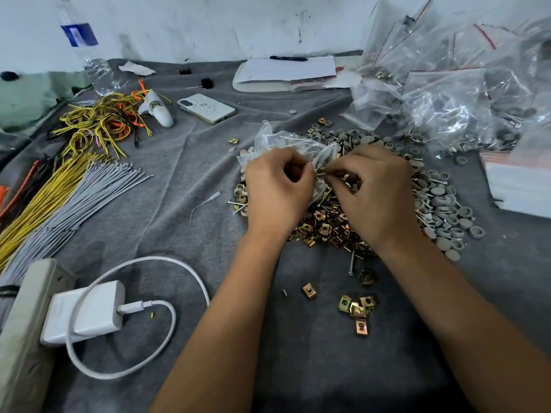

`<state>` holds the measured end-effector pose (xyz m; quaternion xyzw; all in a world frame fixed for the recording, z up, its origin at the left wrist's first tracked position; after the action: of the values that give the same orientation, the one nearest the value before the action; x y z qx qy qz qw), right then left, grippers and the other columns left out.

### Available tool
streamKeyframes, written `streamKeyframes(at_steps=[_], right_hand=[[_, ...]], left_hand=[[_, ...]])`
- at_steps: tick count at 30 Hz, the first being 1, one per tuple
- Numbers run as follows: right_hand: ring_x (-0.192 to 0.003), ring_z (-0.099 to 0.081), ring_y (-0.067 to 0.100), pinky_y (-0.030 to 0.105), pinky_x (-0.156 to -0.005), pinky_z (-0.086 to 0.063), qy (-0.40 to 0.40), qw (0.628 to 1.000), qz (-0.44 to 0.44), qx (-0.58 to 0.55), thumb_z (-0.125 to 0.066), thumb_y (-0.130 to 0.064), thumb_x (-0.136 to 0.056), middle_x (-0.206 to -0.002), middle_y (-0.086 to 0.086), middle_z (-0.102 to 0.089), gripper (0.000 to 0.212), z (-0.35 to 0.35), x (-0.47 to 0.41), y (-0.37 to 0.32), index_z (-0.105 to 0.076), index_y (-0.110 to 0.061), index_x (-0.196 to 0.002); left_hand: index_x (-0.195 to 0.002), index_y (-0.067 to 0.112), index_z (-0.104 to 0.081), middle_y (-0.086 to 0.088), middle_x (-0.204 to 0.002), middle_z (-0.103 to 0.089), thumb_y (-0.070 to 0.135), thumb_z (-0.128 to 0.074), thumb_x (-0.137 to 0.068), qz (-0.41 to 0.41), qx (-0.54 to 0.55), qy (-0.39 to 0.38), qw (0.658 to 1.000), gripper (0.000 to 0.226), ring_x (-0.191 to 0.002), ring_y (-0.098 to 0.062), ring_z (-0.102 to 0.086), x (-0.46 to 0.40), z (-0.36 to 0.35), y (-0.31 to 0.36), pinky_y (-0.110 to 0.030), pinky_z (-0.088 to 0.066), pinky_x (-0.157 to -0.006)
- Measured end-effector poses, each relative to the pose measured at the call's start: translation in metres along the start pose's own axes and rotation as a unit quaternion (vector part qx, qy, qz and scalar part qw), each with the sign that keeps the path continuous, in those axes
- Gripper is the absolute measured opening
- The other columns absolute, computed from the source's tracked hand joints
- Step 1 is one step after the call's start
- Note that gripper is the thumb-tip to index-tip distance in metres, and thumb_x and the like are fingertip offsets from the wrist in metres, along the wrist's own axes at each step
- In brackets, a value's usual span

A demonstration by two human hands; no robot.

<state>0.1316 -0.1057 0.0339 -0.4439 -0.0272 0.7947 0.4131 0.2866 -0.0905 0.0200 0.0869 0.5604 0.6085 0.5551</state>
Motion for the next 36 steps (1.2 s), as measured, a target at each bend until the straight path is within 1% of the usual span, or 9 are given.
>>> streamKeyframes(at_steps=[5, 11, 15, 18, 21, 24, 28, 30, 36], right_hand=[[-0.095, -0.056, 0.025, 0.023, -0.08, -0.034, -0.026, 0.999, 0.022, 0.041, -0.076, -0.011, -0.09, -0.092, 0.007, -0.063, 0.017, -0.013, -0.002, -0.004, -0.08, -0.012, -0.106], [-0.093, -0.061, 0.02, 0.028, -0.083, -0.048, 0.027, 0.999, -0.022, -0.004, -0.073, -0.021, -0.093, -0.098, 0.005, -0.067, 0.014, 0.003, -0.003, 0.007, -0.074, -0.01, -0.101], [-0.113, -0.049, 0.024, 0.035, -0.09, -0.043, -0.121, 0.983, -0.067, 0.119, -0.075, -0.046, -0.088, -0.108, 0.004, -0.06, 0.035, -0.013, 0.001, 0.018, -0.075, -0.017, -0.107], [-0.114, -0.043, 0.021, 0.032, -0.085, -0.038, -0.158, 0.977, -0.064, 0.13, -0.075, -0.052, -0.084, -0.108, -0.001, -0.057, 0.036, -0.019, 0.004, 0.019, -0.074, -0.022, -0.103], [-0.108, -0.043, 0.014, 0.028, -0.084, -0.031, -0.142, 0.985, -0.061, 0.081, -0.081, -0.045, -0.081, -0.101, -0.007, -0.058, 0.024, -0.018, 0.003, 0.018, -0.073, -0.025, -0.091], [-0.094, -0.05, 0.01, 0.029, -0.083, -0.041, -0.114, 0.991, -0.066, 0.008, -0.084, -0.035, -0.081, -0.093, -0.007, -0.063, 0.016, -0.014, 0.002, 0.018, -0.076, -0.022, -0.088], [-0.078, -0.059, 0.0, 0.014, -0.075, -0.046, 0.033, 0.995, -0.042, -0.09, -0.083, -0.025, -0.086, -0.089, -0.003, -0.071, 0.014, 0.007, -0.002, 0.012, -0.079, -0.013, -0.092], [-0.079, -0.063, 0.007, 0.018, -0.074, -0.048, 0.09, 0.992, 0.0, -0.091, -0.082, -0.022, -0.088, -0.089, 0.001, -0.073, 0.015, 0.013, -0.001, 0.007, -0.08, -0.008, -0.092], [-0.087, -0.06, 0.023, 0.033, -0.075, -0.046, 0.033, 0.999, 0.034, -0.018, -0.084, -0.018, -0.083, -0.088, 0.005, -0.067, 0.012, -0.008, -0.003, 0.0, -0.08, -0.009, -0.09]], left_hand=[[-0.073, 0.012, -0.075, 0.006, -0.063, -0.069, 0.007, -0.072, -0.083, 0.018, 0.013, 0.01, 1.0, 0.011, -0.059, -0.008, -0.063, -0.001, 0.0, -0.002, -0.028, -0.054, -0.059], [-0.071, 0.023, -0.072, 0.013, -0.056, -0.065, 0.009, -0.072, -0.085, 0.073, 0.054, 0.048, 0.995, 0.02, -0.051, 0.0, -0.057, -0.003, 0.008, -0.006, -0.016, -0.045, -0.051], [-0.068, 0.028, -0.071, 0.019, -0.054, -0.063, 0.01, -0.073, -0.085, 0.084, 0.056, 0.055, 0.993, 0.025, -0.051, 0.003, -0.057, -0.003, 0.01, -0.005, -0.011, -0.042, -0.052], [-0.067, 0.028, -0.071, 0.015, -0.056, -0.065, 0.011, -0.073, -0.084, 0.085, 0.053, 0.062, 0.993, 0.024, -0.052, 0.001, -0.058, -0.004, 0.012, -0.006, -0.016, -0.045, -0.054], [-0.067, 0.03, -0.07, 0.012, -0.057, -0.066, 0.011, -0.073, -0.084, 0.088, 0.056, 0.065, 0.992, 0.026, -0.053, -0.001, -0.058, -0.004, 0.012, -0.005, -0.021, -0.048, -0.055], [-0.066, 0.03, -0.07, 0.011, -0.056, -0.066, 0.011, -0.073, -0.085, 0.092, 0.056, 0.064, 0.992, 0.027, -0.052, -0.002, -0.058, -0.005, 0.012, -0.007, -0.022, -0.048, -0.054], [-0.07, 0.024, -0.074, 0.012, -0.057, -0.065, 0.01, -0.073, -0.086, 0.085, 0.058, 0.05, 0.993, 0.021, -0.051, 0.001, -0.057, -0.004, 0.01, -0.005, -0.016, -0.044, -0.051], [-0.072, 0.019, -0.074, 0.011, -0.057, -0.064, 0.008, -0.072, -0.086, 0.07, 0.052, 0.03, 0.996, 0.018, -0.051, 0.001, -0.057, -0.002, 0.007, -0.002, -0.012, -0.041, -0.051], [-0.073, 0.014, -0.074, 0.014, -0.056, -0.062, 0.004, -0.072, -0.085, 0.054, 0.055, 0.01, 0.997, 0.016, -0.052, 0.003, -0.056, -0.001, 0.005, 0.001, -0.009, -0.04, -0.052]])
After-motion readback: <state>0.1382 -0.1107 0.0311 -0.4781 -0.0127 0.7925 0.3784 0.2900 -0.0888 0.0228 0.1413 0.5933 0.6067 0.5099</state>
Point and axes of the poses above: each hand's wrist, its own x-axis away from the middle knuckle, its own z-axis out of the back of the hand, y = z × x, the point moved 4 cm from there along -x, towards the middle knuckle
